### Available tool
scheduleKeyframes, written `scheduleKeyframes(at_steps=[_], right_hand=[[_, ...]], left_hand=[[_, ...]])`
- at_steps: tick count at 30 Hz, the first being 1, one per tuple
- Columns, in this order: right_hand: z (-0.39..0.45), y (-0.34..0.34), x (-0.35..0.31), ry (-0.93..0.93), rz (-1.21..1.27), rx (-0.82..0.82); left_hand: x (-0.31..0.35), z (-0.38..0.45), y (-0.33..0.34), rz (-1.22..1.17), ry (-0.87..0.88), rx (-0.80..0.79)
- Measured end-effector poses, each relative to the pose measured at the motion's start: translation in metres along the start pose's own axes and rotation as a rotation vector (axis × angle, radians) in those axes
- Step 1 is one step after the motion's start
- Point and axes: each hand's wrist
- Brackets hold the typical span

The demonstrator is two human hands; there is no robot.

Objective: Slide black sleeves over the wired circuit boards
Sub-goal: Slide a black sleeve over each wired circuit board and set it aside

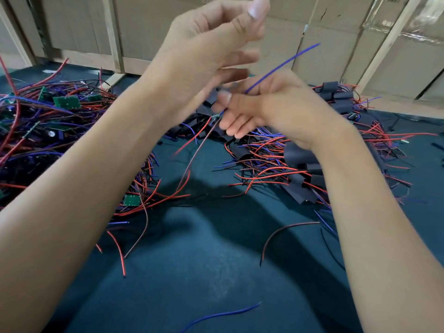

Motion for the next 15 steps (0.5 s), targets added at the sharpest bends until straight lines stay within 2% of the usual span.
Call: scheduleKeyframes(at_steps=[3, 5, 7, 9, 15], right_hand=[[-0.004, -0.02, -0.002, -0.039, 0.117, 0.084], [-0.008, -0.032, -0.001, -0.07, 0.176, 0.111], [-0.013, -0.04, -0.001, -0.076, 0.226, 0.136], [-0.016, -0.045, 0.0, -0.058, 0.27, 0.17], [-0.025, -0.062, 0.0, 0.116, 0.337, 0.234]], left_hand=[[-0.003, 0.003, -0.018, 0.616, 0.05, -0.108], [-0.003, 0.002, -0.027, 0.768, -0.119, -0.248], [-0.007, -0.001, -0.032, 0.716, -0.286, -0.376], [-0.012, -0.001, -0.033, 0.649, -0.31, -0.443], [-0.016, 0.001, -0.026, 0.368, -0.283, -0.318]])
Point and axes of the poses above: each hand's wrist, its own z-axis towards the middle knuckle, its own y-axis out of the palm, x = y × z, and after that the axes turned 2 degrees about -z, right-handed
